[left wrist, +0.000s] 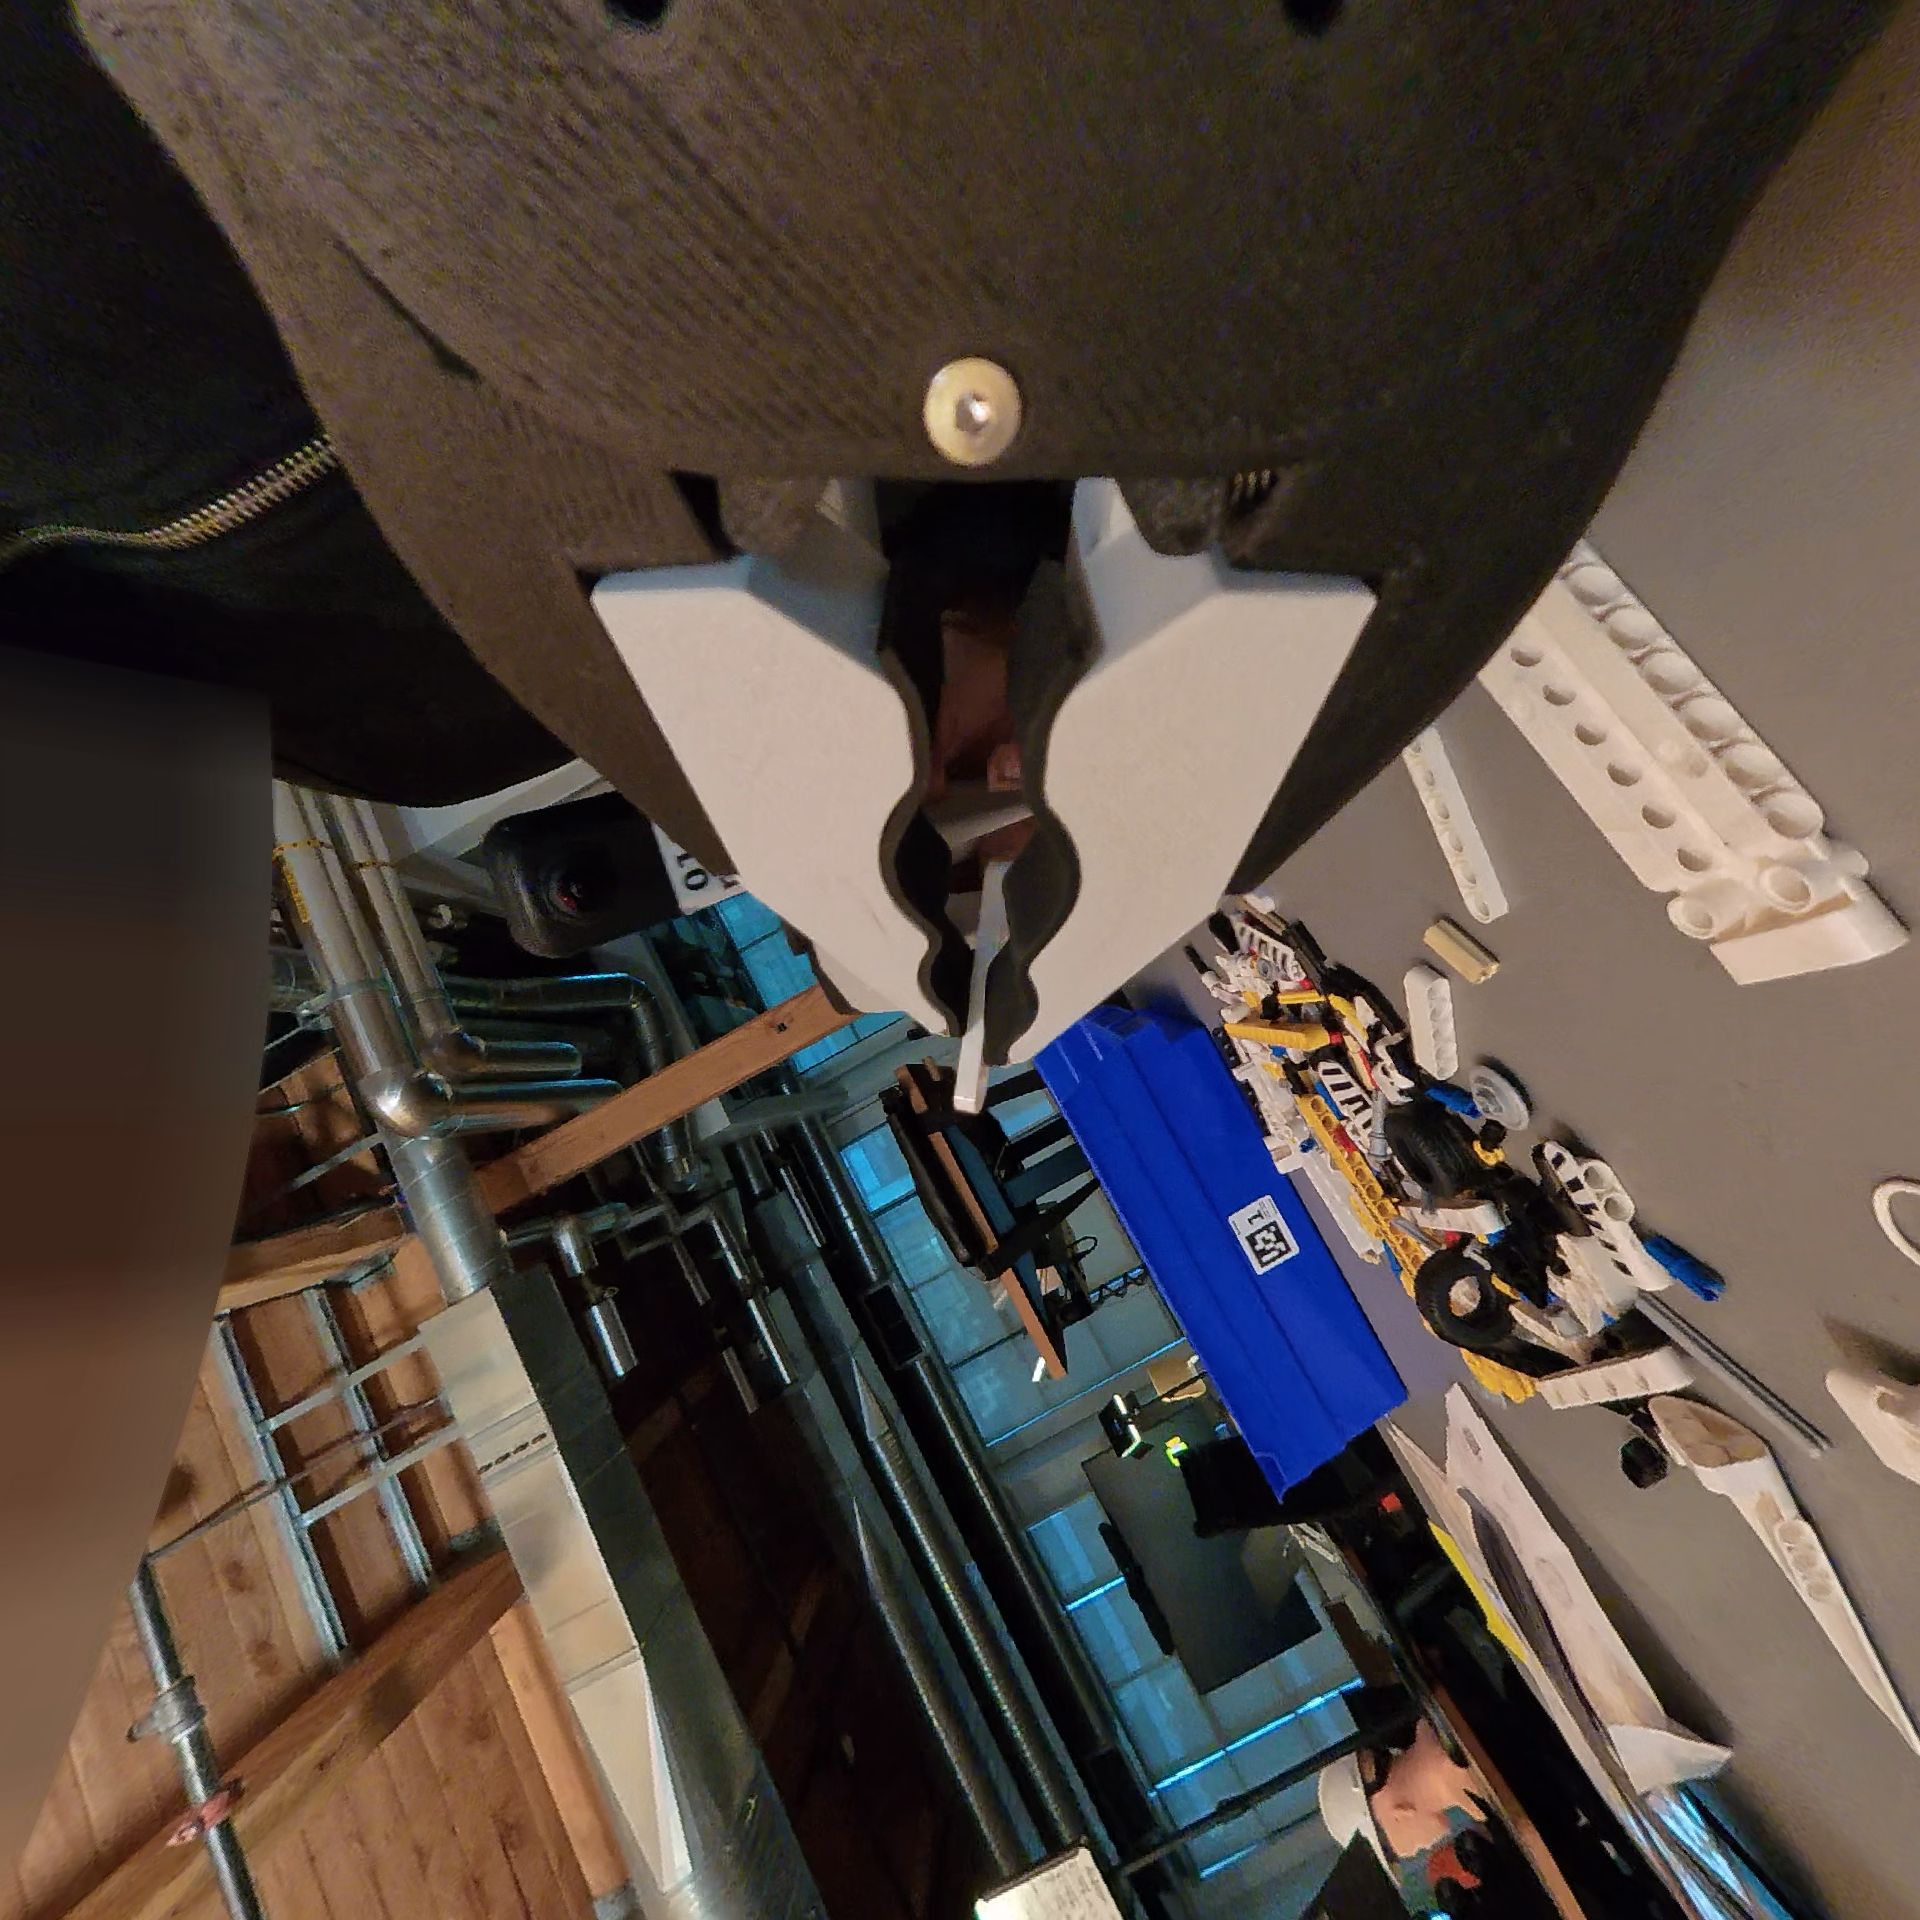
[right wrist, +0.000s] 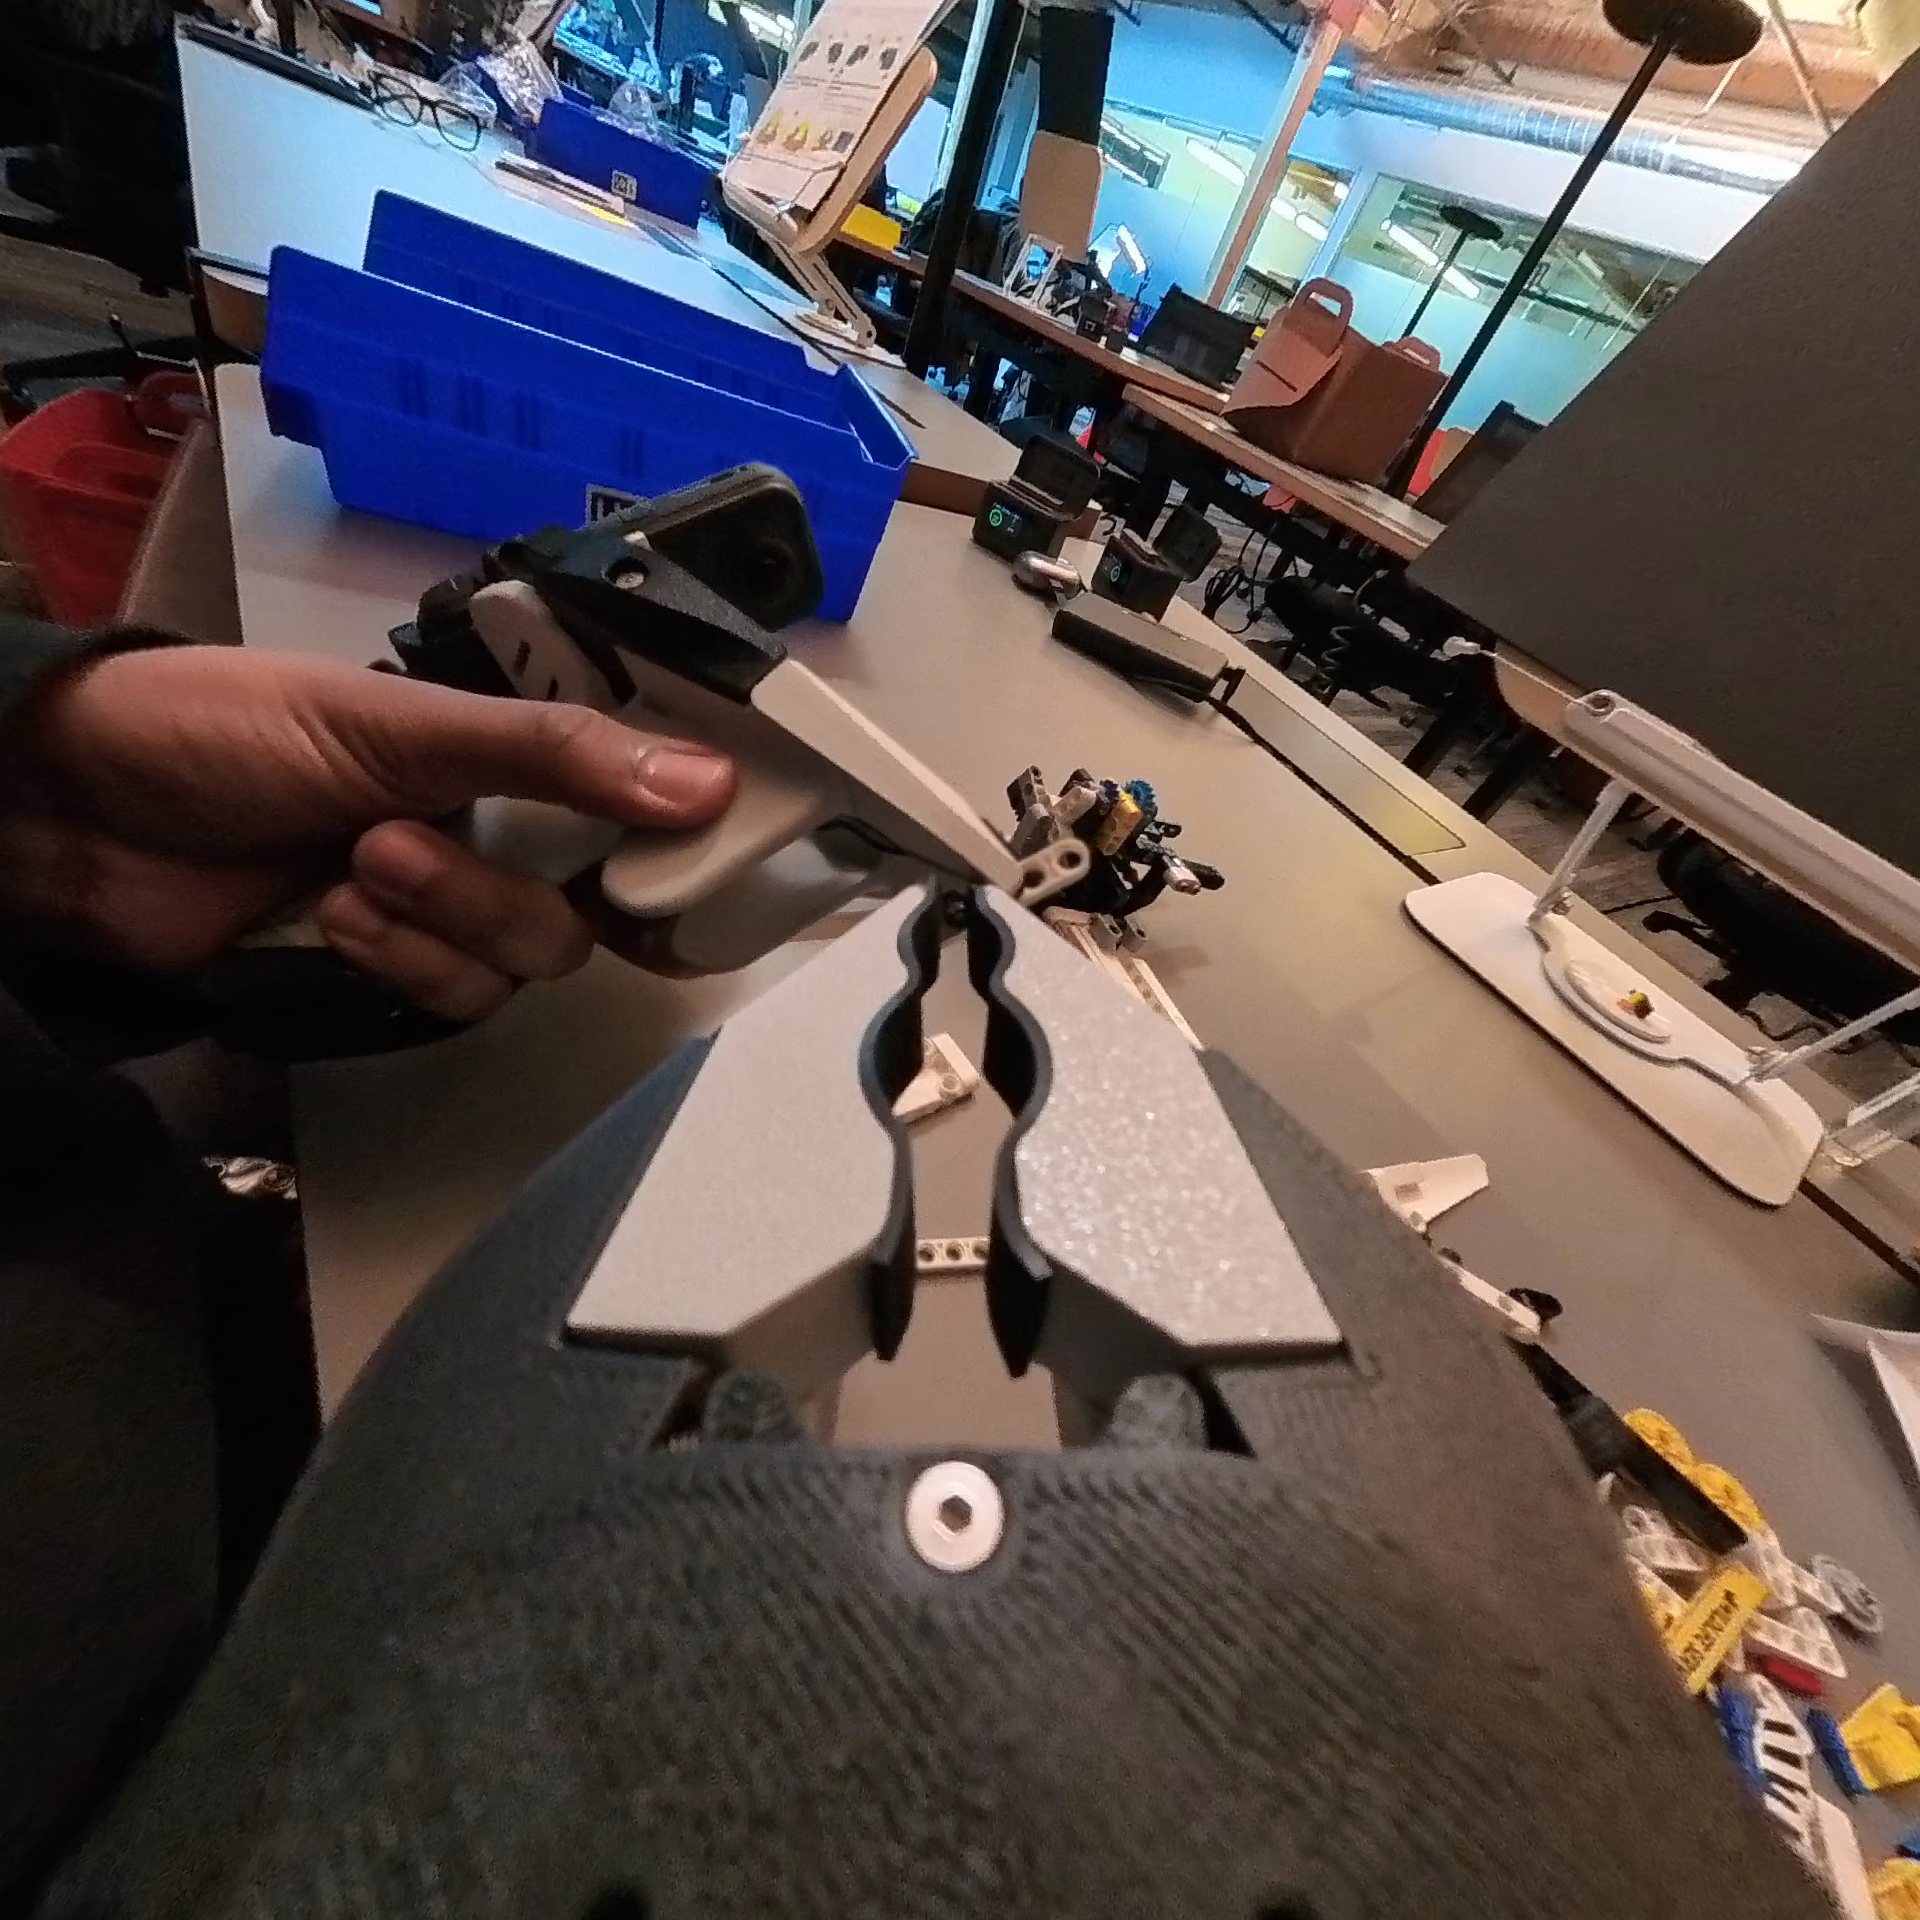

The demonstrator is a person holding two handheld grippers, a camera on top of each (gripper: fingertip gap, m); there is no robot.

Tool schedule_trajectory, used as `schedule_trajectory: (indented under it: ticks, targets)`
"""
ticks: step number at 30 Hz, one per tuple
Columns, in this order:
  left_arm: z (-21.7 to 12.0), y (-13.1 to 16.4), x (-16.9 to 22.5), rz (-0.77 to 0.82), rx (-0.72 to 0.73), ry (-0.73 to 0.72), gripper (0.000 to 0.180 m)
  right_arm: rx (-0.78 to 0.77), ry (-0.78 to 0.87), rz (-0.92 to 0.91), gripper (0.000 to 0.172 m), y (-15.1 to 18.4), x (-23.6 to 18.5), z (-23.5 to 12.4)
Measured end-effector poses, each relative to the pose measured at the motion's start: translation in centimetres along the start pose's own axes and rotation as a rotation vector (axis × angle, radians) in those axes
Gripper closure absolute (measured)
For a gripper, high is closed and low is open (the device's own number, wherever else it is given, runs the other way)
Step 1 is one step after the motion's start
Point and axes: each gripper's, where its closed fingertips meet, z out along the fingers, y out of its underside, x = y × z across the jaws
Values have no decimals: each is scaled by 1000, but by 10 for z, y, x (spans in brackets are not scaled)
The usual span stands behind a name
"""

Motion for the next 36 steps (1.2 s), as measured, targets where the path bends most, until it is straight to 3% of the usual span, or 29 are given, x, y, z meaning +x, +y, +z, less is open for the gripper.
schedule_trajectory:
  ticks: [8,13,18,20,22,25,27,30,36]
  targets:
    - [3,-4,-3,248,-31,-178,179,-38,48,6,170,-3,4,-1]
    - [11,-3,-4,308,-46,-190,176,-14,79,64,171,-6,11,-7]
    - [18,0,6,341,-72,-137,172,77,64,221,170,-15,18,-14]
    - [19,-1,10,323,-66,-120,171,156,8,409,171,-19,24,-16]
    - [19,0,13,264,-65,-83,147,234,23,537,171,-16,39,-22]
    - [25,21,6,254,-143,-102,142,272,29,566,171,-14,47,-29]
    - [31,25,9,268,-158,-102,143,279,21,541,171,-17,43,-29]
    - [32,15,11,331,-124,-132,176,280,26,511,170,-18,39,-27]
    - [25,17,3,501,-152,-273,179,257,-11,527,170,-11,32,-28]
